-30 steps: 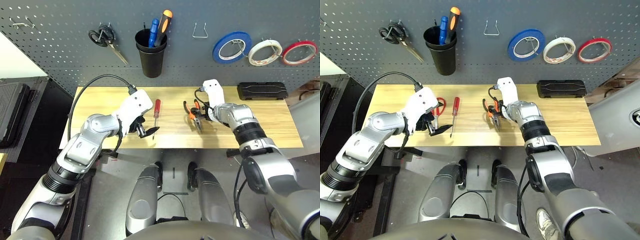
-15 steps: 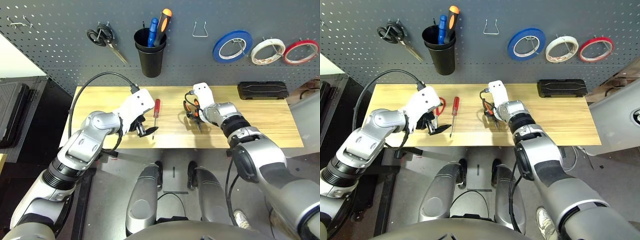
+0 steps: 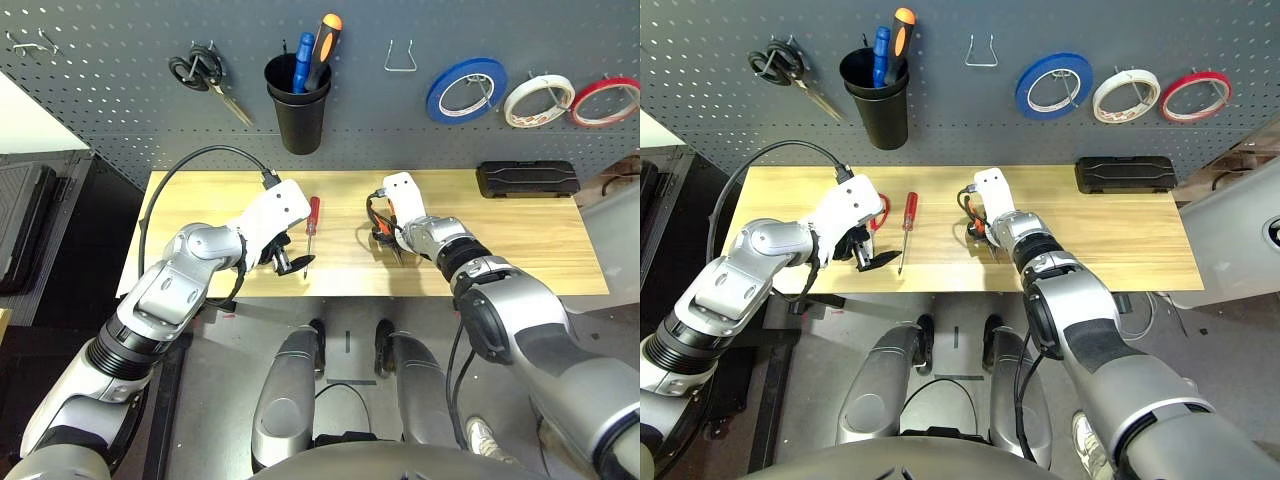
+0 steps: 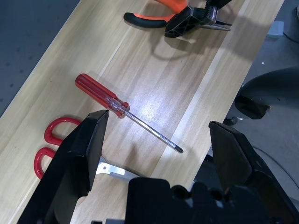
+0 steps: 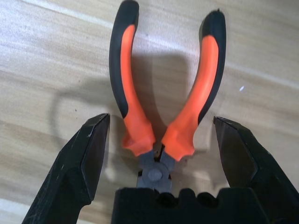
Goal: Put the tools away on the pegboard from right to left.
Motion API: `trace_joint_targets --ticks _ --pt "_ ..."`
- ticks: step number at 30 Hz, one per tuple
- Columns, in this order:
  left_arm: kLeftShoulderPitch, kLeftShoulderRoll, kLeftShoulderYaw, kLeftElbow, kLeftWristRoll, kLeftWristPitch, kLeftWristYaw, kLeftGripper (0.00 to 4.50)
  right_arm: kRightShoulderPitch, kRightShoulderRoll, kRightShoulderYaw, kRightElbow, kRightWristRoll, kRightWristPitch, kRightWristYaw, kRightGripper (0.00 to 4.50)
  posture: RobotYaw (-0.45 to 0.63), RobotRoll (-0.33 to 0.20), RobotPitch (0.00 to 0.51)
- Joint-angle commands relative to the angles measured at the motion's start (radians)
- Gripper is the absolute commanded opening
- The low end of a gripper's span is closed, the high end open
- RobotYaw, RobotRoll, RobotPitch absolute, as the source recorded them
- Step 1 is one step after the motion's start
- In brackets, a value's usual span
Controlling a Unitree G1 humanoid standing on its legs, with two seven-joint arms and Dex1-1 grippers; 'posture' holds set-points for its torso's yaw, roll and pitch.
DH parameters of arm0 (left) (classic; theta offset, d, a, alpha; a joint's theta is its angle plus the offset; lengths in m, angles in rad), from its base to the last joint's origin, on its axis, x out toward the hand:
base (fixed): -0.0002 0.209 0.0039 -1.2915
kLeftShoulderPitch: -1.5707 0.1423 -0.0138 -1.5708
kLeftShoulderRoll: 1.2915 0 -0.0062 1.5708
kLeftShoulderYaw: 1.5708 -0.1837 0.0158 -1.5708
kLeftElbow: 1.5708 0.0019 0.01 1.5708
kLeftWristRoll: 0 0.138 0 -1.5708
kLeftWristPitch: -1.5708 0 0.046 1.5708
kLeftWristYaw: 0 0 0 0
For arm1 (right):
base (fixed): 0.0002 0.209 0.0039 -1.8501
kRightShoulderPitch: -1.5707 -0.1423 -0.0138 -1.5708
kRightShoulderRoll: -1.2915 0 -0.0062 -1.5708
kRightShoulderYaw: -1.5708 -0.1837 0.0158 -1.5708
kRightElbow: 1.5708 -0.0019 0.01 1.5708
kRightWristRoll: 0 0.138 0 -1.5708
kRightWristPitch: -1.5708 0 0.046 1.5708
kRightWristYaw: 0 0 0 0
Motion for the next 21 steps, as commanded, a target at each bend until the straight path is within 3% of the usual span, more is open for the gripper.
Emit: trace_joint_targets --ticks 1,6,7,21 --pt "0.020 0.007 -0.015 -0.040 0.010 0.019 -0.004 4.50 0.023 0.011 -0.004 0.038 -0.016 -0.016 -0.009 4.09 0.32 0.000 0.342" --pt "0.028 0.007 -0.015 -0.054 0.009 0.033 -0.002 4.50 0.025 0.018 -0.001 0.039 -0.031 -0.031 -0.012 2.46 0.32 0.000 0.342" --pt "0.030 0.009 -0.015 -0.054 0.009 0.034 -0.003 4.50 0.025 0.019 0.001 0.039 -0.033 -0.032 -0.012 2.35 0.32 0.000 0.342" --pt "0.033 0.016 -0.026 -0.026 0.032 -0.002 -0.003 4.50 0.045 -0.018 0.008 -0.031 -0.037 -0.081 0.068 2.35 0.31 0.000 0.326"
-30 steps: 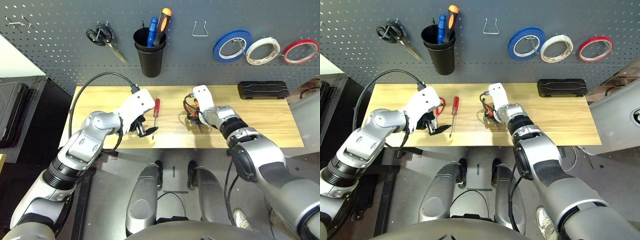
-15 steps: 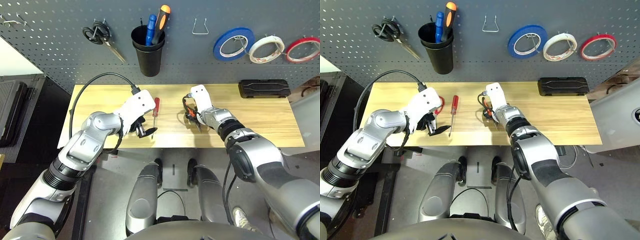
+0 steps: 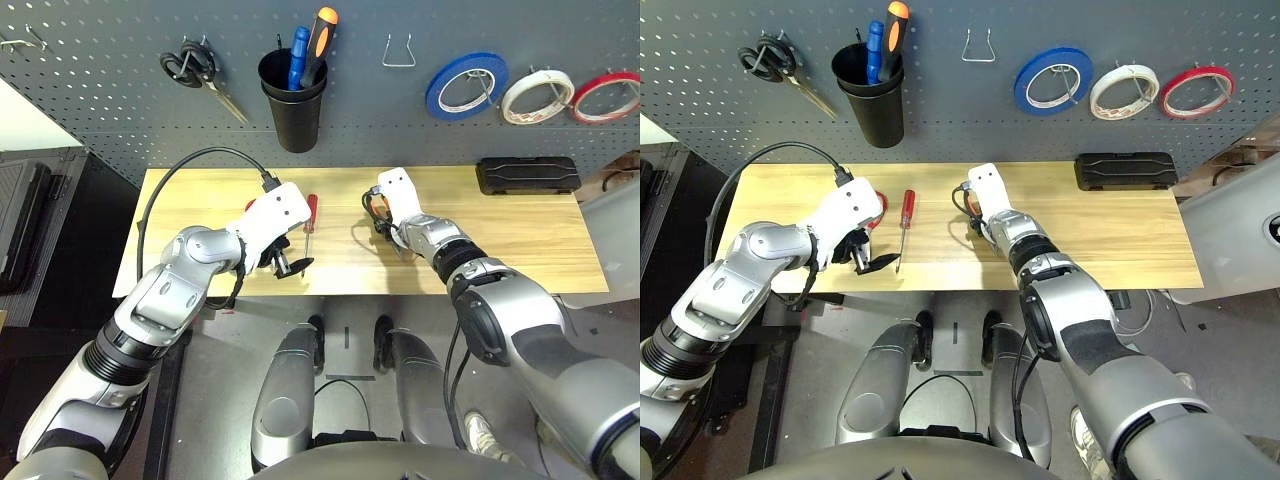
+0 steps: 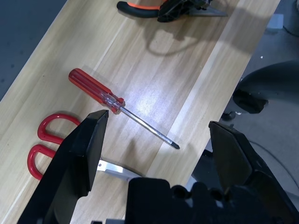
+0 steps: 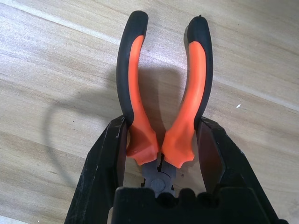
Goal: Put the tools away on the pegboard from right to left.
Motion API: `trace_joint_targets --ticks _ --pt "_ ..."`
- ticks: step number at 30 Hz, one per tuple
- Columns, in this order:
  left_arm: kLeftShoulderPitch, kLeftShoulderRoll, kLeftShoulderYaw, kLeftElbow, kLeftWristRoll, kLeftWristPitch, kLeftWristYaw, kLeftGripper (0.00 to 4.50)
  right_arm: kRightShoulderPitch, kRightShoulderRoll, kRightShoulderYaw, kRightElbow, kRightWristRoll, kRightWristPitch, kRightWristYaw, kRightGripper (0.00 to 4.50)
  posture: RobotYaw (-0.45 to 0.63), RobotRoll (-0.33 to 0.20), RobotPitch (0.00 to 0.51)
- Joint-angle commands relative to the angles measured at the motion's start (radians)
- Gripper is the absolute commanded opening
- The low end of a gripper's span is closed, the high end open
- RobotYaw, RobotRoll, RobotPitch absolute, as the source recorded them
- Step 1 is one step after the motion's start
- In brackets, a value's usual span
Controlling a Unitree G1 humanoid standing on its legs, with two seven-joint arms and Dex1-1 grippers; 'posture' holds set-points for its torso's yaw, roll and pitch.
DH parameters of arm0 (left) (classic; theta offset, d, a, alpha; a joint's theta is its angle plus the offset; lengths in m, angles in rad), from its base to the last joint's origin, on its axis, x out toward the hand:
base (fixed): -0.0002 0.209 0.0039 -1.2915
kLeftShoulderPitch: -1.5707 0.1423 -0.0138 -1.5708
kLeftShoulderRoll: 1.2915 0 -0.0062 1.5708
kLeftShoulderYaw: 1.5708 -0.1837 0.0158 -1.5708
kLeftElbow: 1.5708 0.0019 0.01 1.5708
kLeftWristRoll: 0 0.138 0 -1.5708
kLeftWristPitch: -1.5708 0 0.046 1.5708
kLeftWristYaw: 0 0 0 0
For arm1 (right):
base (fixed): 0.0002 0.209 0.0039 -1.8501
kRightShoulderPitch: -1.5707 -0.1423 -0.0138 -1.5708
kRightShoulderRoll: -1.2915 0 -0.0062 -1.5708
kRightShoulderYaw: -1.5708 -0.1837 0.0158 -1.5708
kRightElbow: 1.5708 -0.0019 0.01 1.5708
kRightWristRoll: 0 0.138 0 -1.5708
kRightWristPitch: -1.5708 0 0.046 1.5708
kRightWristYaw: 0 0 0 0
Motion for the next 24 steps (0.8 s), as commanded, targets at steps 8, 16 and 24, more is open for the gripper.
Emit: trace_joint_targets --ticks 8,16,24 --pt "0.117 -0.059 0.144 -0.061 -0.121 -0.118 -0.004 4.50 0.279 -0.160 0.069 -0.530 0.000 -0.063 0.271 2.35 0.29 0.000 0.308" --pt "0.162 -0.159 0.303 -0.132 -0.309 -0.208 -0.002 4.50 0.575 -0.281 0.034 -1.051 0.061 -0.062 0.341 2.35 0.27 0.000 0.287" --pt "0.129 -0.209 0.413 -0.188 -0.450 -0.187 0.049 4.50 0.657 -0.296 0.003 -1.258 0.142 -0.052 0.364 2.35 0.26 0.000 0.267"
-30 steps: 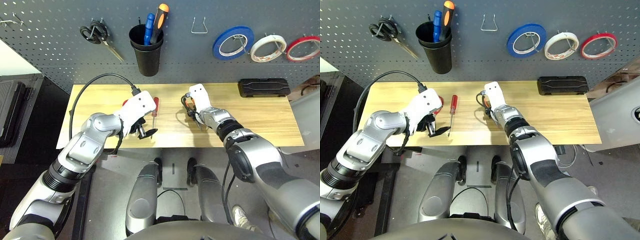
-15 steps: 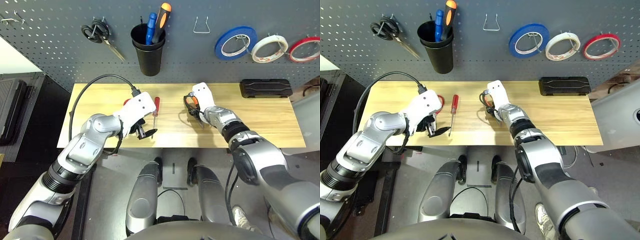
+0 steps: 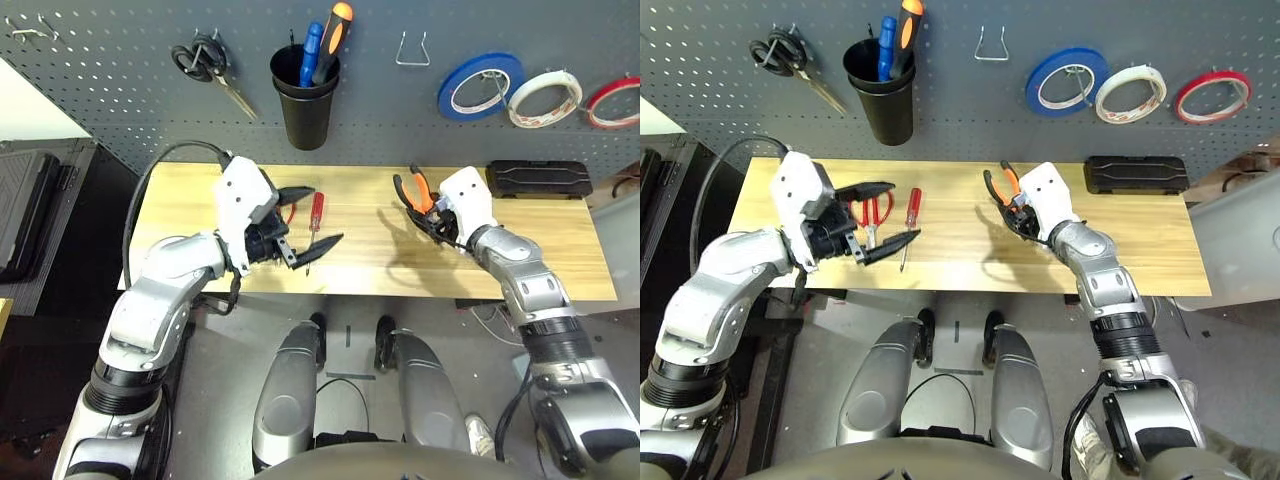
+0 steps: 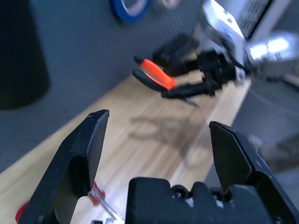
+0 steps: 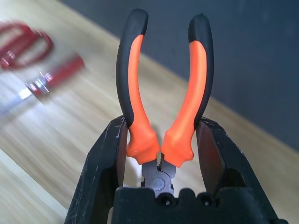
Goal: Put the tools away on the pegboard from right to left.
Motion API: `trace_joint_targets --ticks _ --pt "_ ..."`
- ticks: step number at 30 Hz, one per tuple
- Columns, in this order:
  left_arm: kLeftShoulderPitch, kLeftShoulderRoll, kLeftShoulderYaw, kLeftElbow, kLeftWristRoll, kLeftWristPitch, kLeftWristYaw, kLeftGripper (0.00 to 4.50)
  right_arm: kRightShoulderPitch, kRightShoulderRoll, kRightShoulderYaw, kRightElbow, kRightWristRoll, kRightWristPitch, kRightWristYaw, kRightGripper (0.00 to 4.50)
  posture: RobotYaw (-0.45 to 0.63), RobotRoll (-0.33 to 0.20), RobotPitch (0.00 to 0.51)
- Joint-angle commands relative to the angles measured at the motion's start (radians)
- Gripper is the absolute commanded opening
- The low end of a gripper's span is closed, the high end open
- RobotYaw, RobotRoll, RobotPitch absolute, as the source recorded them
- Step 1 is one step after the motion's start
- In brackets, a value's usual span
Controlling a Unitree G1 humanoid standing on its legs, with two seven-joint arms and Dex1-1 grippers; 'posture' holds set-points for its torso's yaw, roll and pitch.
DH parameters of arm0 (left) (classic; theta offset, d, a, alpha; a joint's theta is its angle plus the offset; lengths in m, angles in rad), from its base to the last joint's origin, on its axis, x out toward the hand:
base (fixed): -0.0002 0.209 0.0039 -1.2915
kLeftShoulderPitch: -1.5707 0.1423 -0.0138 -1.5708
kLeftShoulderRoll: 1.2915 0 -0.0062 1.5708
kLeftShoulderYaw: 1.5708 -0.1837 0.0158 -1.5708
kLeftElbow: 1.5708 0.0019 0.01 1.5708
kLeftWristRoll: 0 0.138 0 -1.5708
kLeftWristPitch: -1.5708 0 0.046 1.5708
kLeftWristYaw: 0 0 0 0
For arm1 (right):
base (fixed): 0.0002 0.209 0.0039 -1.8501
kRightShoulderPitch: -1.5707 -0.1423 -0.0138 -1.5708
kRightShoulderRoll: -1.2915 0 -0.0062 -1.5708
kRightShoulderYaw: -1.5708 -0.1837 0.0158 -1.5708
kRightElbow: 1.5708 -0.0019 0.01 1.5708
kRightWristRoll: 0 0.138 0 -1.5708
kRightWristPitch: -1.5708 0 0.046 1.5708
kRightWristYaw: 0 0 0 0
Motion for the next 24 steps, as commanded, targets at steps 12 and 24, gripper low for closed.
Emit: trace_joint_targets --ticks 12,24 --pt "-0.123 -0.019 0.133 -0.133 -0.254 0.073 0.132 4.50 0.028 -0.020 -0.069 -0.057 0.061 -0.119 -0.022 2.35 0.25 0.000 0.247" --pt "-0.174 -0.002 0.093 -0.113 -0.290 0.067 0.142 4.50 -0.135 -0.067 -0.141 -0.084 0.128 -0.201 -0.009 2.35 0.19 0.000 0.225"
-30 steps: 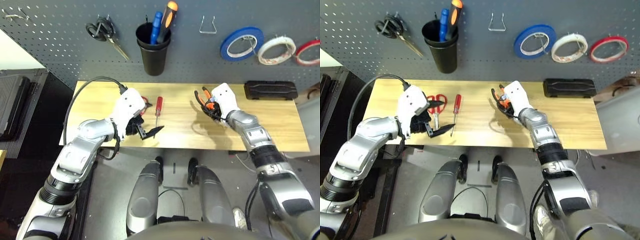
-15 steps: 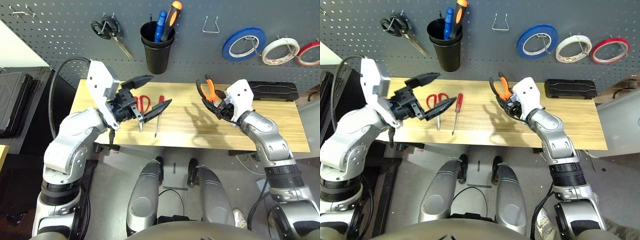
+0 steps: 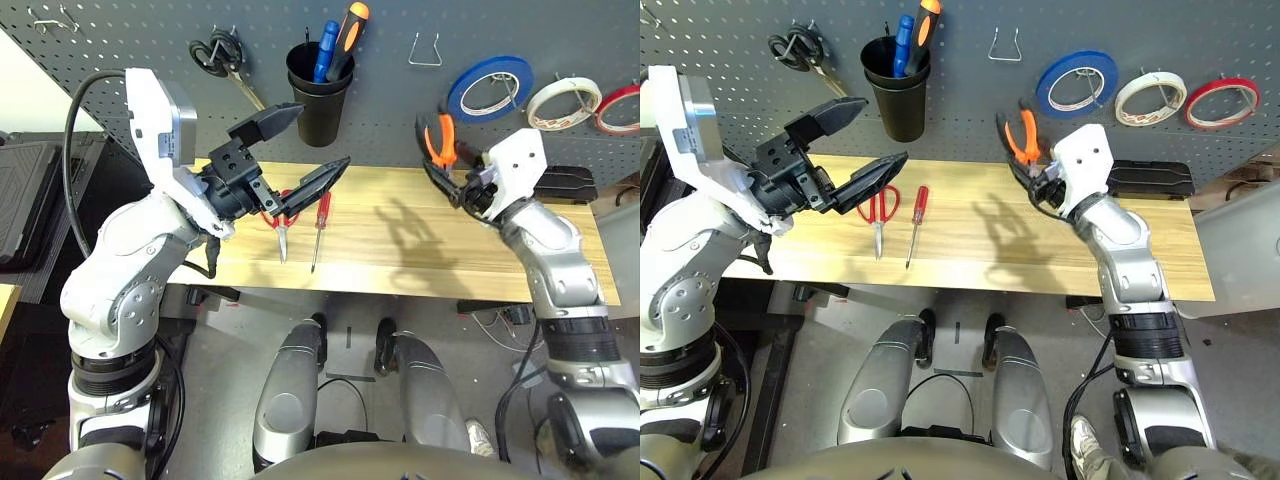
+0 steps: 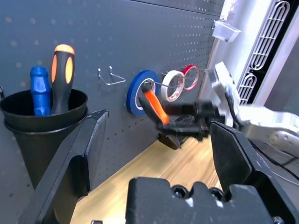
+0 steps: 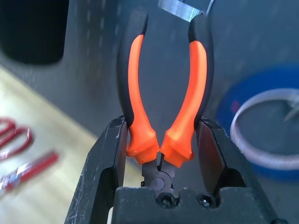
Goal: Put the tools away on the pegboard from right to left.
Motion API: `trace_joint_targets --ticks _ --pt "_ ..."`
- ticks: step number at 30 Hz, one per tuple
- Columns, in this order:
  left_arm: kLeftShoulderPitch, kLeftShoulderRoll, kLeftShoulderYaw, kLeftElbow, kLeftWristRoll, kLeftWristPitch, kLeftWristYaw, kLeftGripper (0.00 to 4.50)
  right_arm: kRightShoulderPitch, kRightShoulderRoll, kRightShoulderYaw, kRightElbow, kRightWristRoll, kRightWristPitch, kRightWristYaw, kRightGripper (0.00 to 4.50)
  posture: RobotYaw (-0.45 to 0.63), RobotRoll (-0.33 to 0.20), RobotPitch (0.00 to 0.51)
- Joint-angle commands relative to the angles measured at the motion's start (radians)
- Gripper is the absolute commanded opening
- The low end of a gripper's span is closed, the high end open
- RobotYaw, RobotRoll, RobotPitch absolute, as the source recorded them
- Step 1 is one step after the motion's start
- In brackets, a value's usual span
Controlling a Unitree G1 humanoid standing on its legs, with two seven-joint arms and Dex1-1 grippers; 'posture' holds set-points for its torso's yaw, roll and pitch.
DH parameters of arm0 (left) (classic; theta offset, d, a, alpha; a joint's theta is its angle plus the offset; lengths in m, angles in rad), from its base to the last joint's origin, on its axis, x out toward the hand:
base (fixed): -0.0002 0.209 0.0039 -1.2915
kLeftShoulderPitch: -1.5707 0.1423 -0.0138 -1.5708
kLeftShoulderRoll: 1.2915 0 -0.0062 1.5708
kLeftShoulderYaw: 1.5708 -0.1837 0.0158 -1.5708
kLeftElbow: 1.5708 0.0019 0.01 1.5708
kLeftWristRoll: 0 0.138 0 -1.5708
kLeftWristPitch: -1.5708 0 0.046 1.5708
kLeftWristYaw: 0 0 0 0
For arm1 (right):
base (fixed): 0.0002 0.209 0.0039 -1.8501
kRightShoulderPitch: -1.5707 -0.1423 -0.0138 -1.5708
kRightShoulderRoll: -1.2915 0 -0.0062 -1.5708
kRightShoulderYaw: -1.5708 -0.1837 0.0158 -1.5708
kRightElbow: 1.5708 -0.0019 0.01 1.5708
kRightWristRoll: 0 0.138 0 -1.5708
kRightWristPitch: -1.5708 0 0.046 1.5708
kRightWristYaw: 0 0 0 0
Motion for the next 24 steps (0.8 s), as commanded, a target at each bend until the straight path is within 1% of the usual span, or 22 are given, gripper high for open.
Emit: trace_joint_targets --ticks 1,7,12,16,20,24 --pt "-0.004 0.010 -0.030 -0.001 -0.009 -0.010 -0.017 4.50 -0.023 -0.024 -0.030 -0.044 0.030 -0.026 0.012 2.35 0.19 0.000 0.225" --pt "-0.014 0.017 -0.043 0.028 -0.002 -0.028 -0.034 4.50 -0.083 -0.030 -0.041 -0.100 0.035 -0.030 -0.018 2.35 0.18 0.000 0.216" --pt "-0.019 0.018 -0.059 0.046 0.007 -0.044 -0.042 4.50 -0.214 0.014 -0.043 -0.073 0.016 -0.045 -0.109 2.35 0.17 0.000 0.207" --pt "-0.019 0.023 -0.064 0.054 0.011 -0.053 -0.045 4.50 -0.280 0.039 -0.037 -0.047 0.007 -0.056 -0.147 2.35 0.17 0.000 0.204" --pt "-0.025 0.027 -0.069 0.067 0.019 -0.062 -0.053 4.50 -0.379 0.085 -0.026 0.064 0.001 -0.095 -0.185 2.35 0.17 0.000 0.204" --pt "-0.027 0.025 -0.076 0.070 0.023 -0.067 -0.051 4.50 -0.434 0.110 -0.022 0.173 -0.010 -0.148 -0.198 2.35 0.18 0.000 0.202"
